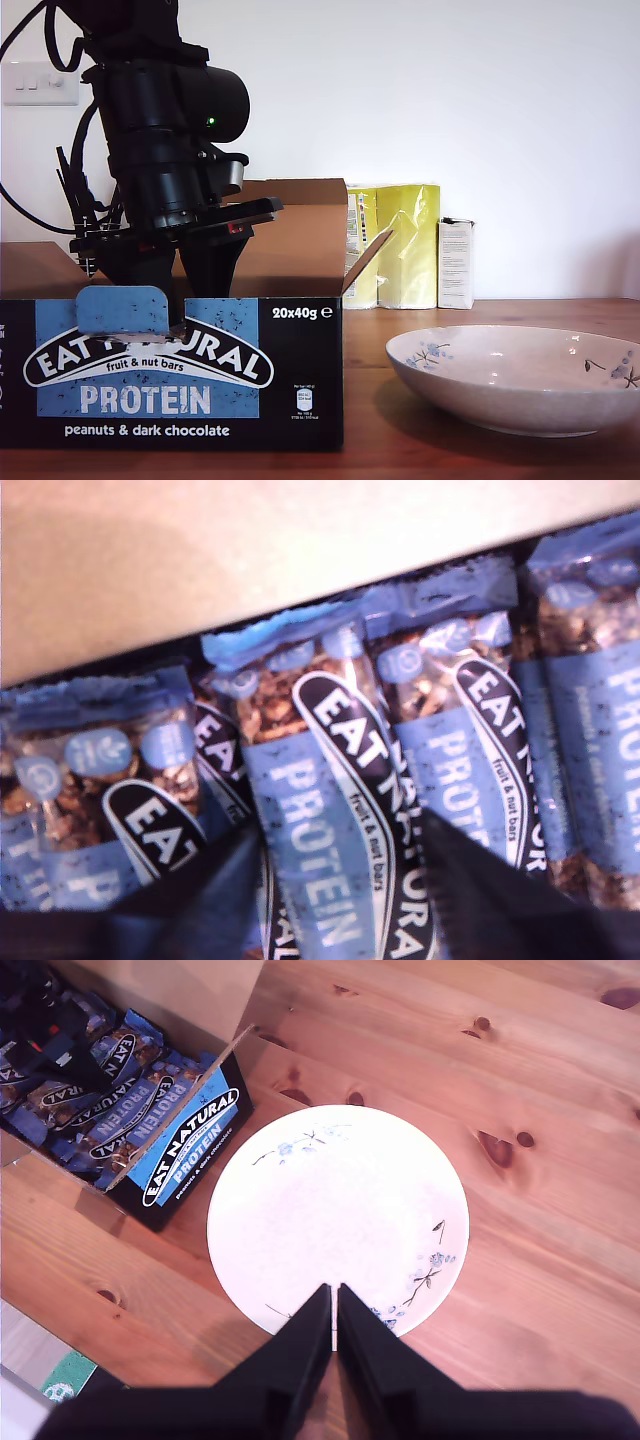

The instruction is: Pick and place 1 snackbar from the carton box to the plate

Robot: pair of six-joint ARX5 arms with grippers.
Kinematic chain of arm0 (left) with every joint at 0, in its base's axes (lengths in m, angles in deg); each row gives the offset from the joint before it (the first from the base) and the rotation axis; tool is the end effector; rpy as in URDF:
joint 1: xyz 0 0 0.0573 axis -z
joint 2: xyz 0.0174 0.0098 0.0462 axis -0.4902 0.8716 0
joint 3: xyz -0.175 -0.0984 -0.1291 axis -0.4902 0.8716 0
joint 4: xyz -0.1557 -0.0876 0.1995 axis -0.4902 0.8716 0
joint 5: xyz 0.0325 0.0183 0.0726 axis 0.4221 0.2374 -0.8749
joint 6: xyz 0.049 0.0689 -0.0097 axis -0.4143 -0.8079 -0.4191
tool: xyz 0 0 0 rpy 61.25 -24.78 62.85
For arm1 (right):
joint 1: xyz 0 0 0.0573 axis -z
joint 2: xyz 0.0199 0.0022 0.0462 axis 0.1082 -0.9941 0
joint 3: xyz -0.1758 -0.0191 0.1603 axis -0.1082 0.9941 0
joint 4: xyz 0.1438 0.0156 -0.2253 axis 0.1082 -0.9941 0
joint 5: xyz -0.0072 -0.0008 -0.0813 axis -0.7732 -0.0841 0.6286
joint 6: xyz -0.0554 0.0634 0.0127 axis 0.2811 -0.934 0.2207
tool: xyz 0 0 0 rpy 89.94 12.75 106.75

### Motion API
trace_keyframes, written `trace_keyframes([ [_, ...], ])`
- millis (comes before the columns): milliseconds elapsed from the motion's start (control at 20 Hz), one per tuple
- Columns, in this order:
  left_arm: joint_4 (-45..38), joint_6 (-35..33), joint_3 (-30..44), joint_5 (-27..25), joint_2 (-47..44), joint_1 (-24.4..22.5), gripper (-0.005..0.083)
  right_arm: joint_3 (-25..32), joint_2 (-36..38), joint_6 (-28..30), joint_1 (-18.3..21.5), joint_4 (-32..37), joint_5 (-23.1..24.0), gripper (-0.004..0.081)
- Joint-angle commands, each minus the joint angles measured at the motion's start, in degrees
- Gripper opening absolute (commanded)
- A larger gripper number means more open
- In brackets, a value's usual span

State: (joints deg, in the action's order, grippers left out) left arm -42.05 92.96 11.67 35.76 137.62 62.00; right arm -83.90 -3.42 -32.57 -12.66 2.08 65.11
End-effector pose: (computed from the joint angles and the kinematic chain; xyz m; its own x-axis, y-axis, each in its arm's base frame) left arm 0.3035 -0.2029 0.1175 0.1168 -0.1925 -0.9743 0.3016 0.9416 -0.1499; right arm 0.1812 0.0730 0.2788 0.5984 0.3590 -0.7163 -0.5025 0.8645 0.0135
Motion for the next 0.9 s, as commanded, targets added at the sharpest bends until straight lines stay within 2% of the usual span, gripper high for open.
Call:
trace_keyframes([
  [0, -0.1, -0.2, 0.5, -0.2, 1.6, 0.4, 0.0106, -0.5, 0.0, 0.4, -0.2, 0.2, 0.0, -0.0013],
  [150, 0.2, -1.5, -0.3, -0.2, 1.5, 0.4, 0.0106, -0.5, 0.0, 0.4, -0.2, 0.2, 0.0, -0.0013],
  [550, 8.8, -6.6, -9.0, -0.2, -4.5, 1.3, 0.0106, -0.5, 0.0, 1.4, -0.2, 0.2, 0.1, -0.0013],
  [700, 7.4, -8.2, -11.0, -0.1, -8.1, 2.7, 0.0106, -0.5, 0.0, 1.4, -0.2, 0.2, 0.1, -0.0013],
  [850, 0.7, -9.2, -12.2, 1.1, -10.7, 5.2, 0.0106, -0.5, 0.2, 1.1, -0.2, 0.2, 0.0, -0.0013],
])
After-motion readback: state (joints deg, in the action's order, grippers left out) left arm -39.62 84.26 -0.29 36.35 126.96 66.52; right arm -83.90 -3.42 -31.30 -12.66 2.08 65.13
